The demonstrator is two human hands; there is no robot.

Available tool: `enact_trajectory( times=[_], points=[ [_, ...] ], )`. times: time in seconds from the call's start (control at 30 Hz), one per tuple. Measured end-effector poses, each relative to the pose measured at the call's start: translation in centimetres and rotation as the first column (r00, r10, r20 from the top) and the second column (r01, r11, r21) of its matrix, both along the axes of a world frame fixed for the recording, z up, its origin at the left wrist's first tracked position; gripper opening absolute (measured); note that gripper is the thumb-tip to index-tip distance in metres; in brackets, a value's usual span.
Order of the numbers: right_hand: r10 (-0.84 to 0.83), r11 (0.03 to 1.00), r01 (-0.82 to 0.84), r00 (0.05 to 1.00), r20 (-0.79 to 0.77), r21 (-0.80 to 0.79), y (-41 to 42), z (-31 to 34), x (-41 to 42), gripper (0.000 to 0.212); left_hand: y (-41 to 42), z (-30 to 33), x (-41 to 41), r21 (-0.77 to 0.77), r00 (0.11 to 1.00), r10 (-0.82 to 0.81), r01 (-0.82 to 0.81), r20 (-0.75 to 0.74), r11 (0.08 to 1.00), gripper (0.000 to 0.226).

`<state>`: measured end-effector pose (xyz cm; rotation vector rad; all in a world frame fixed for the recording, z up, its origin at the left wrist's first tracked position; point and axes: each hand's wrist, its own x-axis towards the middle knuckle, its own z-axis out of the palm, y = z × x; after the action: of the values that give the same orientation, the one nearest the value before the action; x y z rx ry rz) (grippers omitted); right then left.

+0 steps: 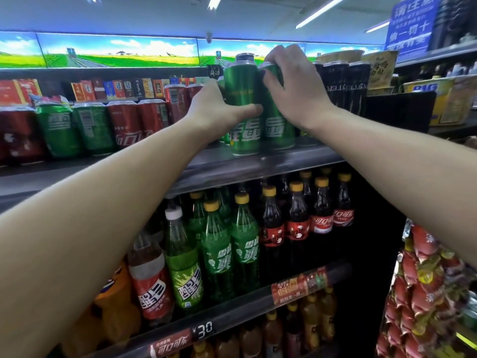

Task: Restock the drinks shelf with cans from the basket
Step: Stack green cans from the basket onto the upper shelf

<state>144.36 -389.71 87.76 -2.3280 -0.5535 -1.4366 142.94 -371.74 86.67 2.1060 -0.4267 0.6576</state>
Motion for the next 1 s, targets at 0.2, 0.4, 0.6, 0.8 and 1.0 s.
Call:
enact_trajectory(
  times=[0.2,0.4,0.6,0.8,1.0],
  points=[
    [-0.127,0.981,0.139,0.987,0.094,-0.133,0.0,-0.3,-0.6,0.041,1.0,-1.1,-0.7,0.226,0.996,0.024,-0.005,-0.082,0.974,0.058],
    [-0.333,0.902,0.361,0.931,0.149,-0.238,-1.0,0.3,-1.4,0.046,0.6,-1.1,-0.9,0.279,0.996,0.042,-0.02,-0.072,0.96,0.063],
    [-0.132,0.991,0.133,0.991,-0.03,0.026,-0.5,-1.7,-2.7,0.051,-0.1,-1.0,-0.9,0.355,0.996,0.07,-0.044,-0.06,0.934,0.071],
    [-0.039,0.984,0.077,0.971,-0.235,0.158,-0.3,-5.6,-4.9,0.037,0.2,-1.1,-0.9,0.403,0.984,0.082,-0.011,-0.16,0.915,0.058],
    [0.027,0.979,0.04,0.946,-0.322,0.201,-0.6,-5.9,-4.8,0.038,-0.4,-1.5,-1.4,0.486,0.985,0.122,-0.048,-0.122,0.873,0.054]
  ],
)
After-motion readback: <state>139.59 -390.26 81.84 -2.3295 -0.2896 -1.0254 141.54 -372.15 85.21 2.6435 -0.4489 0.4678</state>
